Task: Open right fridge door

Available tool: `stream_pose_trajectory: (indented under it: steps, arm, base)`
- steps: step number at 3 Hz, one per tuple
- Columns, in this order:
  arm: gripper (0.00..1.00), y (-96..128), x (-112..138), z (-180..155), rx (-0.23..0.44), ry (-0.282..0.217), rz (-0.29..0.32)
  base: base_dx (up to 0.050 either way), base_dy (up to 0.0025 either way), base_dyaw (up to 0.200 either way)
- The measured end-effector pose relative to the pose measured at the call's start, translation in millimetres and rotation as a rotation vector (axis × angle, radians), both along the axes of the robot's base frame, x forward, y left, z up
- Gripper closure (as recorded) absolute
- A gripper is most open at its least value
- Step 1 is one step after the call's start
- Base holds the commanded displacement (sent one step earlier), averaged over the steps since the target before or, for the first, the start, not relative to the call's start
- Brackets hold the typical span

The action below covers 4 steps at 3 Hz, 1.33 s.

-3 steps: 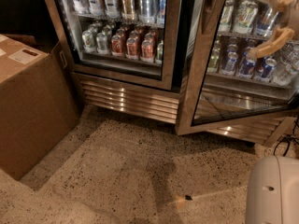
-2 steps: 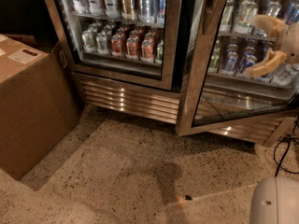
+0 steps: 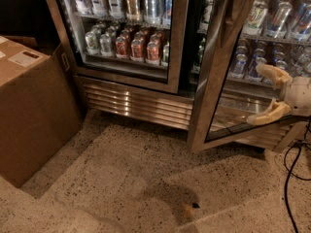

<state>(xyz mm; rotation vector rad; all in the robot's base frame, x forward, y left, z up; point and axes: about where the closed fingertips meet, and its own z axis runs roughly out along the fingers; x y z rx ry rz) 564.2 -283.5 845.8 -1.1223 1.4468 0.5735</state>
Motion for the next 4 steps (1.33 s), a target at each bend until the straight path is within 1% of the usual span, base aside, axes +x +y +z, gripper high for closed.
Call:
stream_pose_trajectory:
  steps: [1,2,3,4]
  arm:
    - [0.00,38,-49,15,-0.054,-0.091,0.068]
    - [0.00,49,-70,26,-0.080,-0.137,0.102]
    - [0.00,49,-70,26,-0.080,-0.137,0.102]
    - [0.19,49,-70,26,-0.080,-0.137,0.102]
  base:
    - [0.000,0.00000,0.000]
    - [0.000,0.00000,0.000]
    - [0.000,0.00000,0.000]
    - [0.000,0.00000,0.000]
